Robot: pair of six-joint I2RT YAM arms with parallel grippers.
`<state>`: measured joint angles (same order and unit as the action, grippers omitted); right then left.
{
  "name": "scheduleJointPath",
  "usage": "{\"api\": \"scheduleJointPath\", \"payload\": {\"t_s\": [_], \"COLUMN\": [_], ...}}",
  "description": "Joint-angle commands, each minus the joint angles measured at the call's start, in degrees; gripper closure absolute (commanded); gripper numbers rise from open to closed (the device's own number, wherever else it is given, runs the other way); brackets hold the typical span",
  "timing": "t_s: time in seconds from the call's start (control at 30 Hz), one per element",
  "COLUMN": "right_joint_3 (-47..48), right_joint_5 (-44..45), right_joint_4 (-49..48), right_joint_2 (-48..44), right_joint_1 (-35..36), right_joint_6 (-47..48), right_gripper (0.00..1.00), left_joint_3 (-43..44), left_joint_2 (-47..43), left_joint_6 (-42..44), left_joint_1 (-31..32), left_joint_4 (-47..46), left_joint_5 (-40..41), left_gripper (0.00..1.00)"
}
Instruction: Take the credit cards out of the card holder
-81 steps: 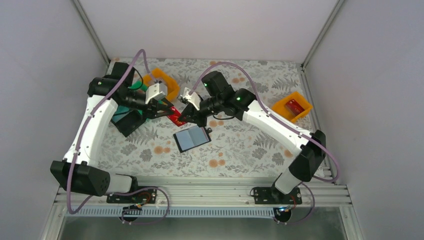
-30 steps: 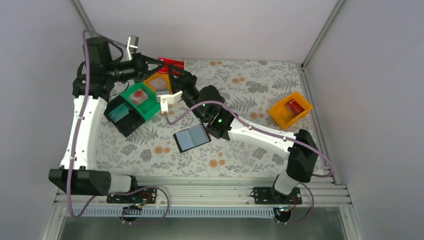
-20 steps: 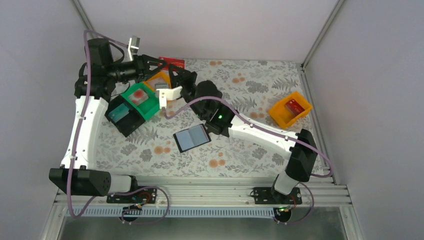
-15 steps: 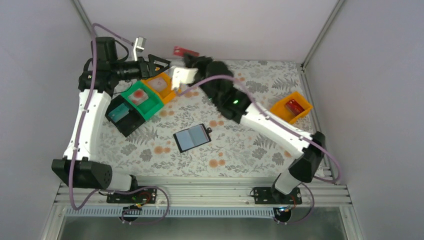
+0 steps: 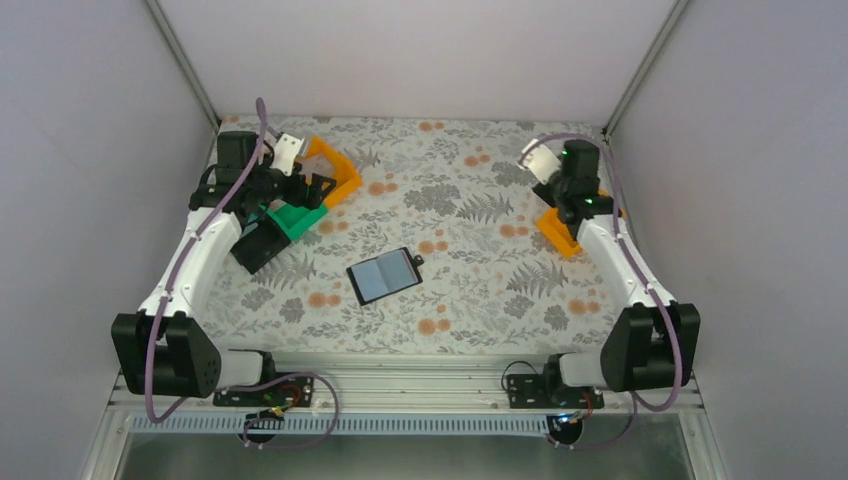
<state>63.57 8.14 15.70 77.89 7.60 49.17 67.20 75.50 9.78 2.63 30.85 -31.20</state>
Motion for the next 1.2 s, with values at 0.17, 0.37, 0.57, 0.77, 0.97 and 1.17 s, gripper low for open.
{"api": "scheduleJointPath", "payload": {"t_s": [0.17, 0.37, 0.57, 0.77, 0.97, 1.17], "right_joint_3": [-5.82, -4.19, -3.48, -6.18, -4.86, -3.52], "right_joint_5": [-9.82, -15.28, -17.67, -11.33, -8.67, -8.26], "right_joint_4": [-8.4, -5.8, -3.26, -7.31, -10.04, -10.81], "right_joint_2": [1.95, 5.74, 10.0, 13.93, 16.97, 20.35], "right_joint_1": [-17.54, -22.41, -25.51, -25.68, -25.62, -25.54], "right_joint_6": [0.23, 4.13, 4.98, 7.92, 8.9, 12.18], "right_gripper": [0.96, 0.96, 0.96, 0.96, 0.96, 0.96], "left_joint_3": [-3.54, -3.19, -2.63, -2.41, -1.93, -1.17], "left_joint_2": [-1.1, 0.26, 1.84, 3.28, 4.98, 5.96], "left_joint_6": [5.13, 5.86, 6.37, 6.8, 6.69, 6.97], "left_joint_1": [0.09, 0.09, 0.09, 0.1, 0.09, 0.09], "left_joint_4": [-6.34, -5.27, -4.56, -3.95, -3.87, -3.33], "left_joint_5": [1.46, -2.17, -4.0, -4.9, -5.16, -5.36], "left_gripper": [0.0, 0.0, 0.0, 0.0, 0.0, 0.0]}}
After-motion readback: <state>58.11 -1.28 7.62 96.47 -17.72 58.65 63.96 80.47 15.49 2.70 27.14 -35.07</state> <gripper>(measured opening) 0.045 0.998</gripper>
